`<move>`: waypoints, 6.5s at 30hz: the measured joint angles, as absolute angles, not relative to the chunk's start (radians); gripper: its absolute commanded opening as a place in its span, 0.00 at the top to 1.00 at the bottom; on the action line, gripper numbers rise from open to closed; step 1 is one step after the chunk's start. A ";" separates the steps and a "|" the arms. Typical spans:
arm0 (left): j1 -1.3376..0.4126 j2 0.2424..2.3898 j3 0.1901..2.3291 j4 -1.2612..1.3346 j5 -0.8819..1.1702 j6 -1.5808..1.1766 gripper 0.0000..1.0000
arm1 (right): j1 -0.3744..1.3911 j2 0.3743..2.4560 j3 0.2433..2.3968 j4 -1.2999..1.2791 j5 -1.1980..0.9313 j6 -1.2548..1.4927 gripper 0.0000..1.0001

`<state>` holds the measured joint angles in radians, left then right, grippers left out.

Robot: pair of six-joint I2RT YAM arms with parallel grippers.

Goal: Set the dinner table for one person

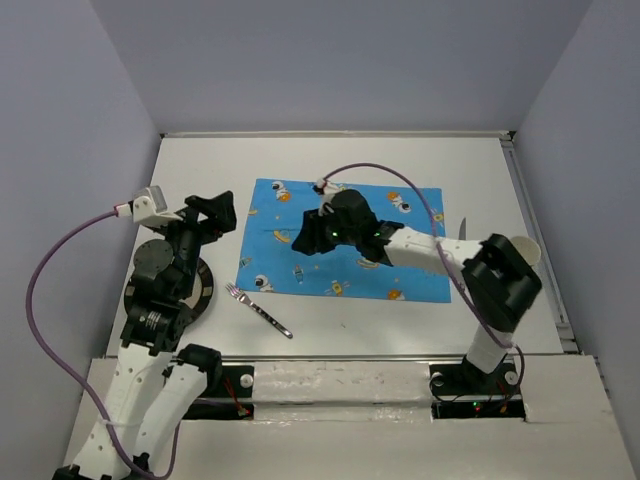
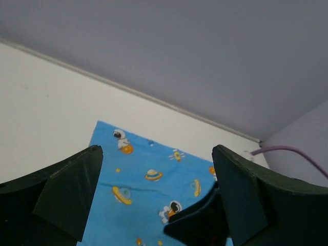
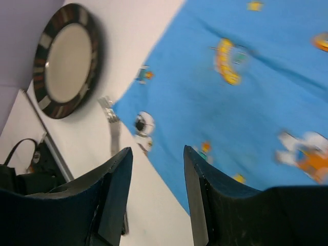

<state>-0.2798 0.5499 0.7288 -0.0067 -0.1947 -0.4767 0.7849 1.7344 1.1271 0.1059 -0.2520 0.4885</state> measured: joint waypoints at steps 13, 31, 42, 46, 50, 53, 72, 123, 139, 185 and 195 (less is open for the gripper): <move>-0.280 0.389 0.655 0.169 -0.115 -0.370 0.01 | 0.971 2.377 1.868 0.128 -0.403 0.550 0.44; -0.308 0.355 0.622 0.192 -0.107 -0.341 0.01 | 1.031 2.733 2.352 -0.076 -0.419 0.624 0.46; -0.308 0.329 0.621 0.191 -0.120 -0.339 0.01 | 1.075 2.763 2.361 -0.060 -0.430 0.752 0.96; -0.313 0.324 0.621 0.190 -0.126 -0.337 0.01 | 1.068 2.764 2.361 0.013 -0.441 0.822 1.00; -0.319 0.322 0.621 0.190 -0.133 -0.333 0.01 | 1.059 2.748 2.307 0.076 -0.445 0.850 1.00; -0.319 0.311 0.621 0.186 -0.141 -0.331 0.01 | 1.047 2.743 2.284 0.109 -0.462 0.868 1.00; -0.306 0.256 0.621 0.192 -0.174 -0.323 0.01 | 0.747 2.319 1.846 0.251 -0.450 0.900 1.00; -0.306 0.379 0.621 0.156 -0.105 -0.323 0.01 | 0.240 1.663 0.783 0.231 -0.469 0.743 0.36; -0.306 0.379 0.621 0.155 -0.105 -0.323 0.01 | 0.185 1.723 1.060 -0.065 -0.101 0.467 1.00; -0.416 0.300 0.622 0.137 -0.105 -0.323 0.01 | -0.116 1.211 1.089 -0.253 0.097 0.434 0.39; -0.516 0.201 0.622 0.138 -0.110 -0.323 0.01 | -0.153 1.086 0.961 -0.437 0.382 0.425 0.21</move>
<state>-0.5159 0.2012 0.6220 0.1375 -0.1097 -0.3225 -0.1528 1.0859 0.9611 -0.4374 0.3817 0.4252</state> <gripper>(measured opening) 0.989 0.798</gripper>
